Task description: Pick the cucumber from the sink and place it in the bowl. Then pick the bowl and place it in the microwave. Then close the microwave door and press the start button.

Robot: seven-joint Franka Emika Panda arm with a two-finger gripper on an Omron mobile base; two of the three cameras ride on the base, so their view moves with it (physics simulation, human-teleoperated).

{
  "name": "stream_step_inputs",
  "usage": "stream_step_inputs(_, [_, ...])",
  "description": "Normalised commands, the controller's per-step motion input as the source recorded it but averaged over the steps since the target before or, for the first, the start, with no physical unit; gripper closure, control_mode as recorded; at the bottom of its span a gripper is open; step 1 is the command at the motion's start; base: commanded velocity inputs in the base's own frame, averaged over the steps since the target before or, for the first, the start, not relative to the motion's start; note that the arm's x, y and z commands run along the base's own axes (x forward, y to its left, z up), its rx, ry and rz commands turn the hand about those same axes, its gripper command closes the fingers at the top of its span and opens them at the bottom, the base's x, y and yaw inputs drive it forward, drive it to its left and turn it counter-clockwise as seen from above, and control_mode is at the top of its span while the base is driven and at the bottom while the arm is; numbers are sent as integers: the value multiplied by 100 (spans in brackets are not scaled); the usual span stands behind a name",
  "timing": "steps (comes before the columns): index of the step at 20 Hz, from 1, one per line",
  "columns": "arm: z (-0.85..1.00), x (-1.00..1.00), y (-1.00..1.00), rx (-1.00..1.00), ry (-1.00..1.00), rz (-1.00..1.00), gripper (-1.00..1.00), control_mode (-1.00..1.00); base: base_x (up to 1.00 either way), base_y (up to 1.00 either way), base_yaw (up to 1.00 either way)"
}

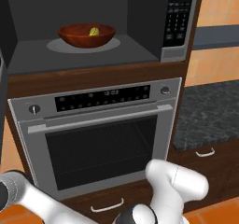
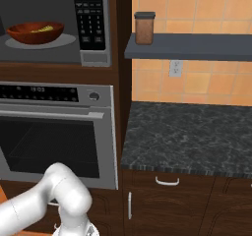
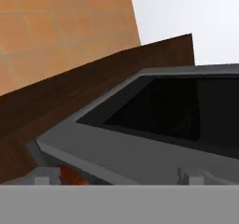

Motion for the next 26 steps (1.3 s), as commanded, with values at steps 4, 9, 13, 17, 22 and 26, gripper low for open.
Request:
stream_step_inputs(4, [57, 0, 0, 2, 0, -32, -100, -100, 0, 0, 0])
stream_step_inputs(9, [28, -25, -48, 12, 0, -32, -100, -100, 0, 0, 0])
stream_step_inputs(13, [9, -44, -92, 9, 0, -27, -100, -100, 0, 0, 0])
stream_step_inputs(17, [23, -25, -100, 15, 0, -14, -100, -100, 0, 0, 0])
stream_step_inputs(22, [53, -4, -100, 19, 8, -2, -100, -100, 0, 0, 0])
stream_step_inputs(26, [39, -6, -100, 21, 10, 2, -100, -100, 0, 0, 0])
